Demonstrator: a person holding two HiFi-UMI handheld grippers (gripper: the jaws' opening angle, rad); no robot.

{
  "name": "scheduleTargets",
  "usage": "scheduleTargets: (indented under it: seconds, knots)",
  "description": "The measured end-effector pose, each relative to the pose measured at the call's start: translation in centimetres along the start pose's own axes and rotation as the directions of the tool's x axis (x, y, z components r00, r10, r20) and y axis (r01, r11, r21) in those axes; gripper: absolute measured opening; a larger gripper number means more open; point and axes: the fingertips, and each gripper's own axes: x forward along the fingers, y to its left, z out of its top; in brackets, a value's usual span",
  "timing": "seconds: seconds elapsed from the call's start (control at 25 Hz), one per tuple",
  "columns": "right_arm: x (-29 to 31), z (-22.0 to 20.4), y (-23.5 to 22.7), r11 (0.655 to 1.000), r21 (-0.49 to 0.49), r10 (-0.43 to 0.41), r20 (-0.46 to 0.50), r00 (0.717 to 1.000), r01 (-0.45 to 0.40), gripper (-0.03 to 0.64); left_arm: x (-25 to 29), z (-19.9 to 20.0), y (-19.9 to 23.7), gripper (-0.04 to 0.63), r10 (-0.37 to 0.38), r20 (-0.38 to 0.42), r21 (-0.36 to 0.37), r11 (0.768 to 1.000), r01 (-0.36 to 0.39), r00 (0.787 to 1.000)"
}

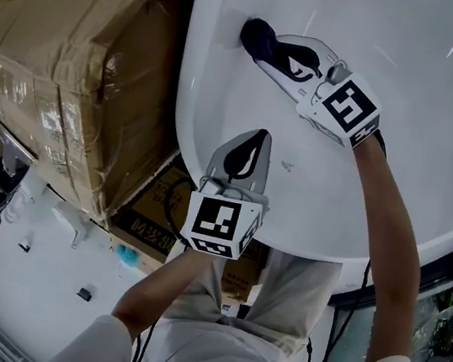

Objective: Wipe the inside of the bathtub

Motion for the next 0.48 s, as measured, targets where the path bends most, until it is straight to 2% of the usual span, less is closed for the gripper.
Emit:
scheduleTargets:
  seconds: [0.48]
  knots:
    - [0.9,-3.8,5.6,0.992,-0.002,0.127,-0.093,0.988,-0.128,0.103,-2.6,-0.7,0.8,0.0,-0.002,0.013,-0.02,1.0,0.002,1.0]
